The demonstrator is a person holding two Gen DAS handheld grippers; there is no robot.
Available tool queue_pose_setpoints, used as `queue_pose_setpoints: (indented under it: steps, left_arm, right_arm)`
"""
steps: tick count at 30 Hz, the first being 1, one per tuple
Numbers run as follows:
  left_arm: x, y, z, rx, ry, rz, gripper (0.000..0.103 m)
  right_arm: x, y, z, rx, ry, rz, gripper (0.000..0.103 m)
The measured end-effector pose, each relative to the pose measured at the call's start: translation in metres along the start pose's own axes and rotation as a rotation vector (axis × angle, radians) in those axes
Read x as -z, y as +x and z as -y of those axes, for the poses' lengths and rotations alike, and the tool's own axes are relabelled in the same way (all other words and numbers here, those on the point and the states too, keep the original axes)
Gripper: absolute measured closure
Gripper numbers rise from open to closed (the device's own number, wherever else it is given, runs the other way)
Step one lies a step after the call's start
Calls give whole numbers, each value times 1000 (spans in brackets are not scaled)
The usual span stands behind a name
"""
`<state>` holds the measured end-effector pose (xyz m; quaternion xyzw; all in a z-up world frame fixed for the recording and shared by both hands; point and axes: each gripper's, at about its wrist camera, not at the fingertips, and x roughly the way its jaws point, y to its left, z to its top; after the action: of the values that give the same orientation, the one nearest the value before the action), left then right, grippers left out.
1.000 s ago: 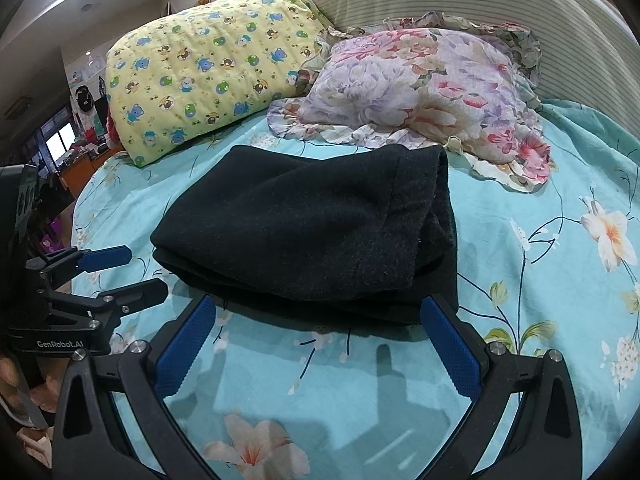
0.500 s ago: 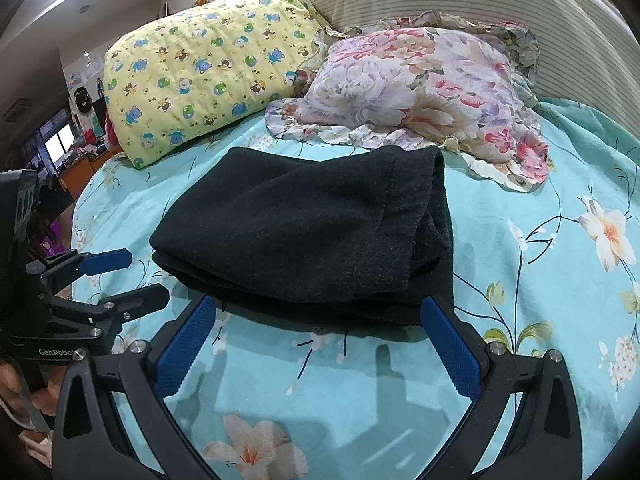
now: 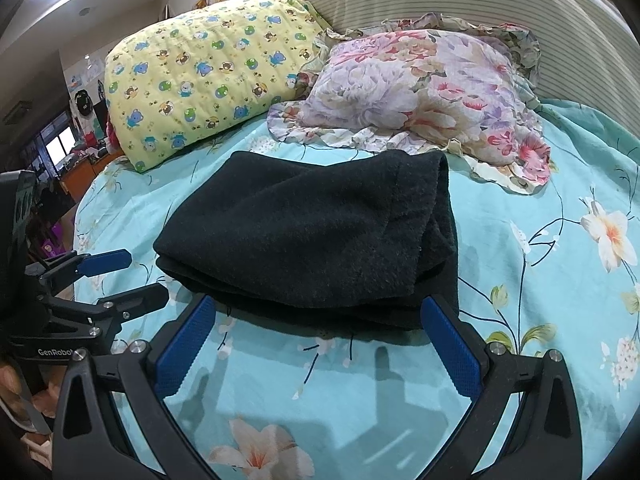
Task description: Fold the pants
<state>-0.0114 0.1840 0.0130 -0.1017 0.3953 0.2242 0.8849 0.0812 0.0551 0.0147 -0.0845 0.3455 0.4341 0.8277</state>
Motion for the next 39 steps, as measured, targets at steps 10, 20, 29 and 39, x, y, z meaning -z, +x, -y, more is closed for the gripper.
queue_pose_setpoints:
  steps: [10,20,29,39]
  left_arm:
    - [-2,-1,1,6,3,3,17]
    - [-4,0,-1,3,-9,-3,17]
    - [-11,-8,-6,-13,-33,51,17]
    - [-16,-5,4,-12,-12,37,16]
  right_arm:
    - [-2,-1,0,-3,0,3,1]
    - [-2,-1,-1,-5,0,4,1]
    - [-5,-2,-2,-6,-1,3,1]
    - [-4,-5,0,-6,12,13,1]
